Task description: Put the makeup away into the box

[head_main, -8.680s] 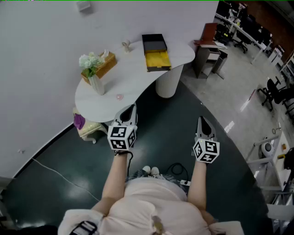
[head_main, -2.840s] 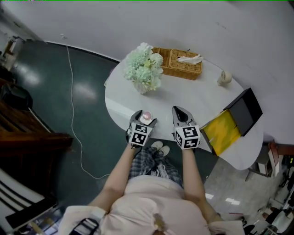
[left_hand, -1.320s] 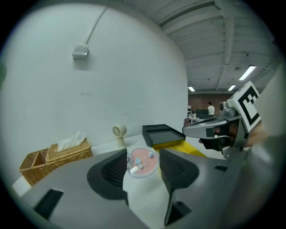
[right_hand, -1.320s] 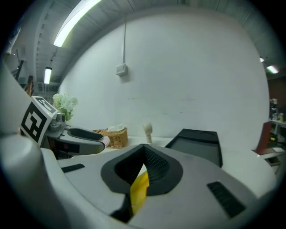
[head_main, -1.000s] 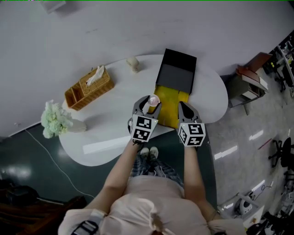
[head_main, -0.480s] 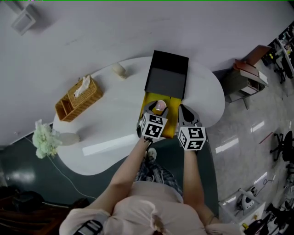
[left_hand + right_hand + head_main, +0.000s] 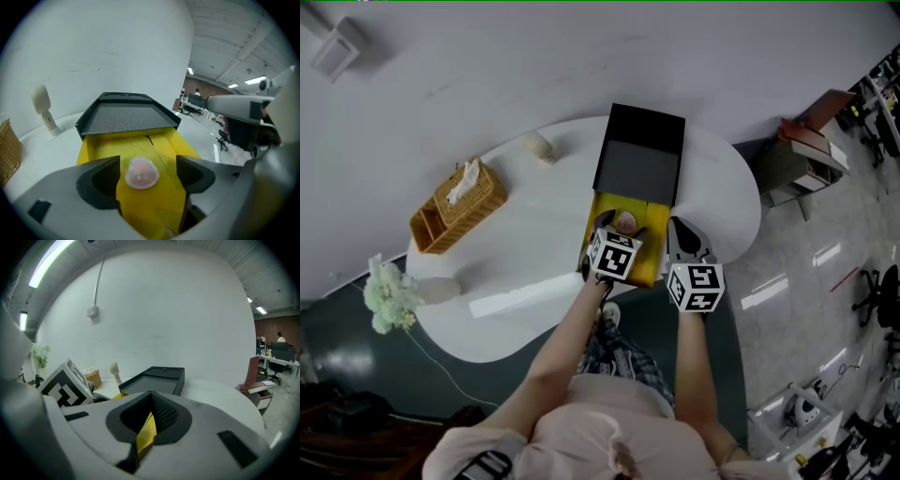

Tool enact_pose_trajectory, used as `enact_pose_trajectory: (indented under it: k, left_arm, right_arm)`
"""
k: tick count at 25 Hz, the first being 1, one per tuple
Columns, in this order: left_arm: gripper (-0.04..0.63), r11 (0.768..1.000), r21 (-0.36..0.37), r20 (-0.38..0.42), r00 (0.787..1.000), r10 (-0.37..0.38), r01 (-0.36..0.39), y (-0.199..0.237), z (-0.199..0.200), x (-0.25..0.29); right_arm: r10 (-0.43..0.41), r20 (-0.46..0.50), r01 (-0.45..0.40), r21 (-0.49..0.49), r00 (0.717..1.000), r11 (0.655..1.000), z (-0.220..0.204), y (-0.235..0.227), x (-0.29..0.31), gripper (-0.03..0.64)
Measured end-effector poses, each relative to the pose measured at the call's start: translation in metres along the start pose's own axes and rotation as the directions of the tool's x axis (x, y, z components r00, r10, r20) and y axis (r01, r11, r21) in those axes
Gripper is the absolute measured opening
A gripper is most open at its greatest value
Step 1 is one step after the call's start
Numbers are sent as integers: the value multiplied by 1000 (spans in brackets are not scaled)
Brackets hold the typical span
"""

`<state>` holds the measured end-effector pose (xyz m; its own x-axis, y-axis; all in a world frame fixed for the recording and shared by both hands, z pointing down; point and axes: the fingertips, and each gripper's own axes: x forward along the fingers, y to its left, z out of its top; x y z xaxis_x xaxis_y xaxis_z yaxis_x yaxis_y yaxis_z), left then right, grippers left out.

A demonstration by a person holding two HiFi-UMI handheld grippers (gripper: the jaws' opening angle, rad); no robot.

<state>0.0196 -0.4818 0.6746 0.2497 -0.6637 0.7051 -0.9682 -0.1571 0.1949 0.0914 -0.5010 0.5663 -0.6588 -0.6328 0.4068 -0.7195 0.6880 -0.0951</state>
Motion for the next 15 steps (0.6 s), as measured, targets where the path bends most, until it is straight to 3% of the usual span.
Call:
enact_pose_trajectory:
  k: [3,7,11,15]
  left_arm:
    - [387,1000,-5,39,999,-21,21,-5,7,-10]
    - [391,998,63,86,996,-6,1,-5,17,-22]
    - [391,998,57,105,994,-17,11,-3,19,-32]
    - [390,999,29,189,981,-32,27,3,32,-62]
  right_arm:
    - [-13,10,13,13,1000,1000,0,-2,-3,15]
    - [-26,16,26,19,1000,999,0,-3,-5,15]
    - [-33,22,33,14,999,999,2,1,-9,15]
    - [-45,42,45,12,998,999,8,3,-18,15]
